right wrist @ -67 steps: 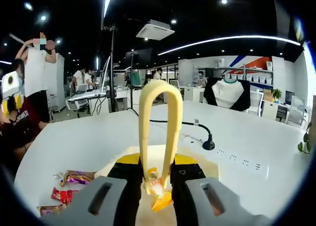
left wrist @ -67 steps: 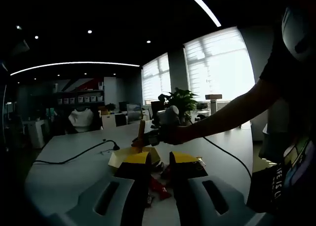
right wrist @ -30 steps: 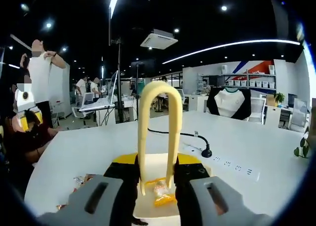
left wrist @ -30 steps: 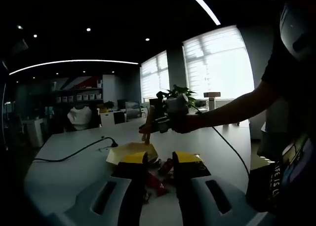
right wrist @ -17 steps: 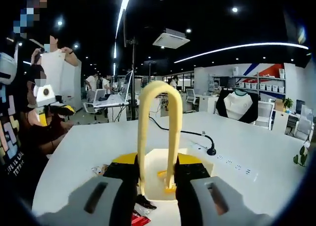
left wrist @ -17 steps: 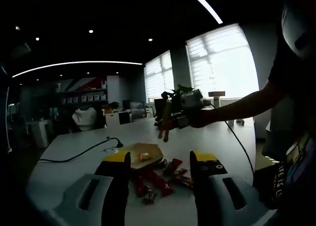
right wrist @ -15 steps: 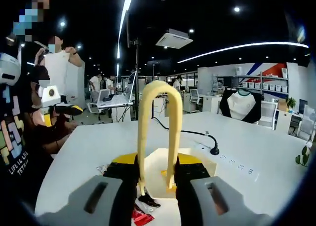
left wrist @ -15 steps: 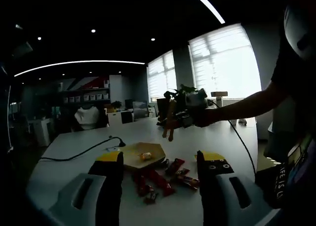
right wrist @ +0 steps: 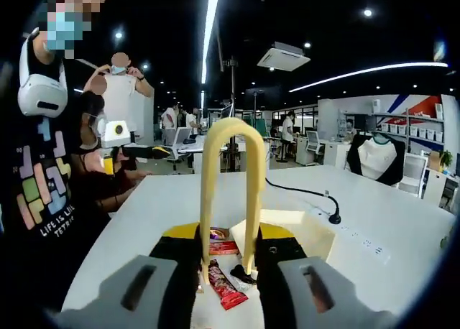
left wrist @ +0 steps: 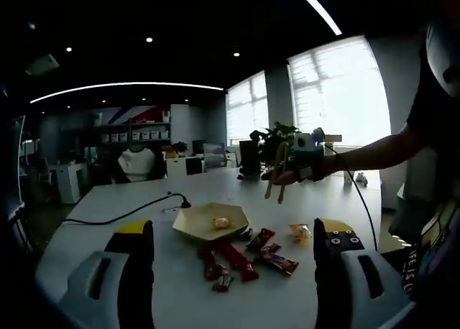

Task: Place the target food into the container with the food tongs after gripping and lifting it, then release it inside without dropping or visibly crushing the food.

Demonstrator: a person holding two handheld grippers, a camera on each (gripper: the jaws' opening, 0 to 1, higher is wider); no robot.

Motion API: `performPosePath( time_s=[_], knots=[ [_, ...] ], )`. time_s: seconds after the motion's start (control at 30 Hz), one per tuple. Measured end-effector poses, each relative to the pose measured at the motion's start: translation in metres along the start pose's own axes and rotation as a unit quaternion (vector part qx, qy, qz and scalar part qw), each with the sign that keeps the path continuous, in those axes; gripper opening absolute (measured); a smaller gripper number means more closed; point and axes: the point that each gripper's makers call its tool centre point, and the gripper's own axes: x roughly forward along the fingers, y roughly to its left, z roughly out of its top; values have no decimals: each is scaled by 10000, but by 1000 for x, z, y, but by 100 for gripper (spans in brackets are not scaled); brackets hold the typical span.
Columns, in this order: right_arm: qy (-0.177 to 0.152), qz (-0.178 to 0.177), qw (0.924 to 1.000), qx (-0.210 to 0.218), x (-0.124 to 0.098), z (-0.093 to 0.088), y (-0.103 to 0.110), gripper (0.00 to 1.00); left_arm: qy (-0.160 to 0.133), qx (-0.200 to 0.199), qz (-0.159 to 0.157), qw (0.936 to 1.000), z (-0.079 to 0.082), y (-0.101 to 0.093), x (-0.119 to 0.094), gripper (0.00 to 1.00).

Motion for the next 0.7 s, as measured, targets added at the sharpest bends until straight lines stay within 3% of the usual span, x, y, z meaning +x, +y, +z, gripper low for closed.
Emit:
performPosePath(
  time_s=[0.07,0.17,0.37,0.63,0.7],
  knots=[
    [231,315,9992,-100,-2,-8,12,26,10,42,-6,10000,0,-1,0,100],
    [381,520,9979,-72,-4,-15,20,26,27,97,-1,9999,0,-1,0,100],
    [512,956,9941,-51,-12,-31,36,26,99,112,17,9999,-3,-2,0,100],
    [799,1183,9897,51,-23,-59,36,26,173,152,7,9997,-6,-3,2,100],
    [755,1241,9893,-112,-25,-62,38,26,196,154,9,9997,-7,-3,2,99]
  ],
)
